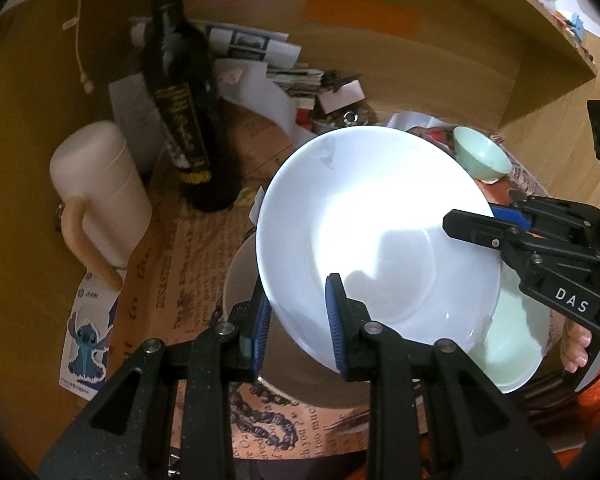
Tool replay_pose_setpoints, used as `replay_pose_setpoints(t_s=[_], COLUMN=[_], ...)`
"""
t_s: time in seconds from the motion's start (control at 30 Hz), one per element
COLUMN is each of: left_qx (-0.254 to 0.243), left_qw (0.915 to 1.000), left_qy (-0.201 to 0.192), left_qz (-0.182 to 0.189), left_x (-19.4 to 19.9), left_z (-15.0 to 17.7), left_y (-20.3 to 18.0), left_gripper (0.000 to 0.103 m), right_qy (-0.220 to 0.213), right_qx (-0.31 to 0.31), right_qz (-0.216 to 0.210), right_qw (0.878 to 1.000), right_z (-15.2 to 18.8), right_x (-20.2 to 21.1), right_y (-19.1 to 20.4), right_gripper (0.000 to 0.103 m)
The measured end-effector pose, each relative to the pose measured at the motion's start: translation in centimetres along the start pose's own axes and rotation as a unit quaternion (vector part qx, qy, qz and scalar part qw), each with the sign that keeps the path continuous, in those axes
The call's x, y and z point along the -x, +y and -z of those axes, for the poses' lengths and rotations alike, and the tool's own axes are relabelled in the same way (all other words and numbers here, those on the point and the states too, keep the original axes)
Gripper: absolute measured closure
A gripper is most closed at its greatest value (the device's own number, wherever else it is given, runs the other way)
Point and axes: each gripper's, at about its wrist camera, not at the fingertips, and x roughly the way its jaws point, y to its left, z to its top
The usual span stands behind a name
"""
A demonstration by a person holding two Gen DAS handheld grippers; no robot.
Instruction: Organize plates and bowls
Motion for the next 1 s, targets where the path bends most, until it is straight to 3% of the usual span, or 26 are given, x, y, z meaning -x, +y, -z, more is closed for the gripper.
replay_pose_setpoints(t_s=[0.33, 0.77, 1.0], left_qx=[0.014, -0.006, -0.002], left_qw=[0.9997, 0.9991, 0.9989], left_qy=[0.014, 0.012, 0.019], left_qz=[-0.012, -0.04, -0.043], left_x=[-0.8, -1.5, -2.0], left_z=[1.3, 1.5, 1.4], left_y=[1.5, 1.6, 2.2], left_gripper=[0.076, 0.076, 0.076], right_qy=[0.033, 0.068, 0.064], right_qx=[-0.002, -0.008, 0.003], right_qz=[-0.017, -0.026, -0.021], right_qw=[0.999, 0.997, 0.998], right_z=[0.8, 1.4, 1.4], right_x=[-2.4, -4.4, -4.6], right_y=[0.8, 0.9, 1.0], right_gripper=[0.088, 0.087, 0.084])
